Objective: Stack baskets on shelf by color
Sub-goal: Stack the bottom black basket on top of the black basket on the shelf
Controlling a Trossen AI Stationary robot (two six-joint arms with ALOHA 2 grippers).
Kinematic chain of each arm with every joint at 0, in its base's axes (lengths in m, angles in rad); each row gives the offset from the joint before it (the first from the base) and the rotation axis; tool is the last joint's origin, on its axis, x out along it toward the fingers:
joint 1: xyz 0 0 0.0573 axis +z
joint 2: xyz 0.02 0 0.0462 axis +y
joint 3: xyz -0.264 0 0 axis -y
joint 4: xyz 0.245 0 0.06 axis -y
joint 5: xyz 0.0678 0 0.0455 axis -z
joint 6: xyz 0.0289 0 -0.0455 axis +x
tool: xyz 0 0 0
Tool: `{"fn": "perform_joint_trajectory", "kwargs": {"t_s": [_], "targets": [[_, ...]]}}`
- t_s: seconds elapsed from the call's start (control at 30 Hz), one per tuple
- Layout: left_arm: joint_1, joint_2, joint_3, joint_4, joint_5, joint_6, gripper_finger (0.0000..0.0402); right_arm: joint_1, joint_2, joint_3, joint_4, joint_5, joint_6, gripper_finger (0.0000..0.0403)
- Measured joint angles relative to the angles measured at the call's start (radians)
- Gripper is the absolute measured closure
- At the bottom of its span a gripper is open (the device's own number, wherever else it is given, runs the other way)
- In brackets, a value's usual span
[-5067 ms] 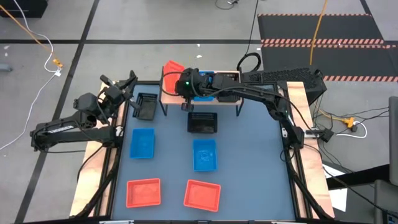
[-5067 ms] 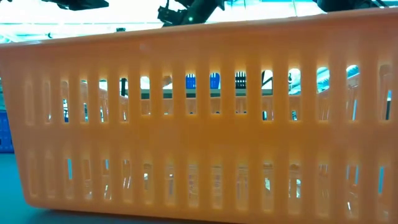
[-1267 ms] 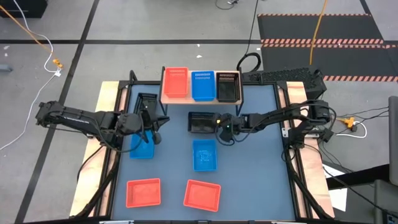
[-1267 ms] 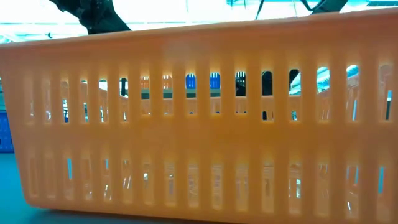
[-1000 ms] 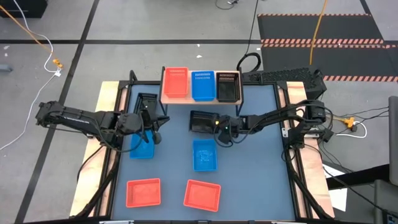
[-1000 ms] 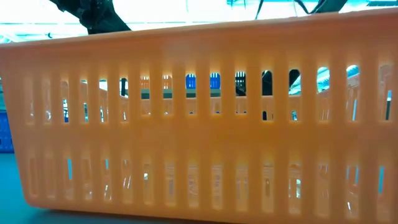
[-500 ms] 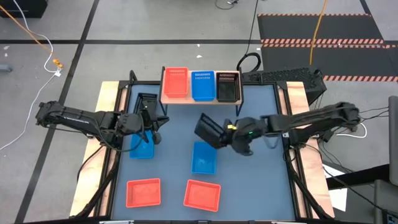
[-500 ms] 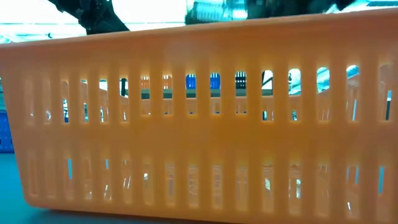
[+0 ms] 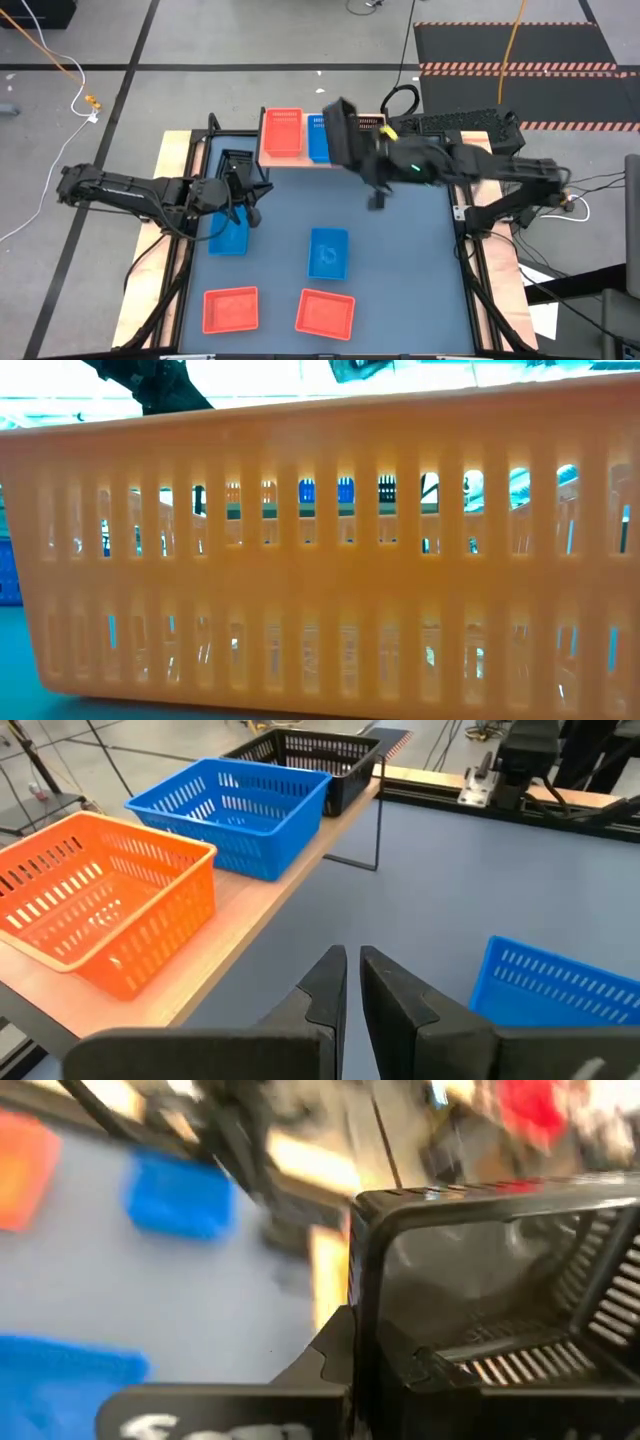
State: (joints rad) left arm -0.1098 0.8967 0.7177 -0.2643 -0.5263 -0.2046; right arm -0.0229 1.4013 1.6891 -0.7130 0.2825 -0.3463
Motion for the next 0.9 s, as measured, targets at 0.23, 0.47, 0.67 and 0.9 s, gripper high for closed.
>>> {"fn": "perform_joint_trajectory", "kwargs": {"t_s": [0.23,0.47,0.67,0.9], "targets": [[-0.006,0.0,0.0,-0.001,0.0,-0.005,0.0364,-0.146,0.318,0.364,-0.514,0.064,0.052,0.0402],[-0.011,0.0,0.0,-0.012,0.0,0.012,0.0364,-0.216,0.421,0.396,-0.672,0.057,0.091,0.0403],[-0.011,0.0,0.0,-0.024,0.0,0.012,0.0364,-0.236,0.426,0.396,-0.735,0.054,0.142,0.0403],[-0.011,0.0,0.0,-0.024,0.0,-0.002,0.0364,-0.246,0.423,0.396,-0.743,-0.03,0.147,0.0389]]}}
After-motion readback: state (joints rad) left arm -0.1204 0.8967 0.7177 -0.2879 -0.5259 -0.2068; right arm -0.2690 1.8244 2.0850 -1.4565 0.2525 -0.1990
